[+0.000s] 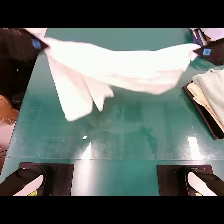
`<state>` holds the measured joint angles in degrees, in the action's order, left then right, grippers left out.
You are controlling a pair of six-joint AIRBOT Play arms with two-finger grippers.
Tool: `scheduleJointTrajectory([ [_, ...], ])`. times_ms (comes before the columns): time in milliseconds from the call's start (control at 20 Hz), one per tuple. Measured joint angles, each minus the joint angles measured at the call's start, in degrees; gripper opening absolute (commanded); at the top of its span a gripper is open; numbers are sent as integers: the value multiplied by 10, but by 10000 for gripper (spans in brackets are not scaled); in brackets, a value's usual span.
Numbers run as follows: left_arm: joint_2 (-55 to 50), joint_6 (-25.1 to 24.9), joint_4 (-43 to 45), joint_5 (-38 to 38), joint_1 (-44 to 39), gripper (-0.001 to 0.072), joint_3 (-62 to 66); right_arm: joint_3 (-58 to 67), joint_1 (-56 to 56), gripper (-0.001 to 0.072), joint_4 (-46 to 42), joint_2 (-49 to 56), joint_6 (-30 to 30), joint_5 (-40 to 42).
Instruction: Fold the shirts.
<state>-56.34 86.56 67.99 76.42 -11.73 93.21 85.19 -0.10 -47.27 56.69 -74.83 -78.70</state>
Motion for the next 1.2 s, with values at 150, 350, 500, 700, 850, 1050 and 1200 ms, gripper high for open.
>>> scheduleJointTrajectory([
  [150, 4, 8, -20, 22, -1, 28, -116, -59, -7, 15, -23, 1, -16, -36],
  [350, 6, -4, -69, 9, -31, 29, -297, -186, 10, 15, -35, 1, -24, -26],
  [500, 6, -11, -86, -15, -92, 31, -405, -263, 24, 15, -38, 1, -25, 4],
  [700, 6, -14, -94, -40, -153, 522, -475, -316, 30, 15, -39, 1, -26, 24],
  [850, 6, -20, -90, -63, -167, 522, -484, -330, 31, 15, -38, 1, -26, 30],
  [1050, 6, -30, -45, -77, -122, 522, -422, -336, 31, 15, -38, 0, -26, 32],
  [1200, 4, -33, -17, -97, -47, 521, -378, -337, 31, 15, -38, 0, -26, 33],
])
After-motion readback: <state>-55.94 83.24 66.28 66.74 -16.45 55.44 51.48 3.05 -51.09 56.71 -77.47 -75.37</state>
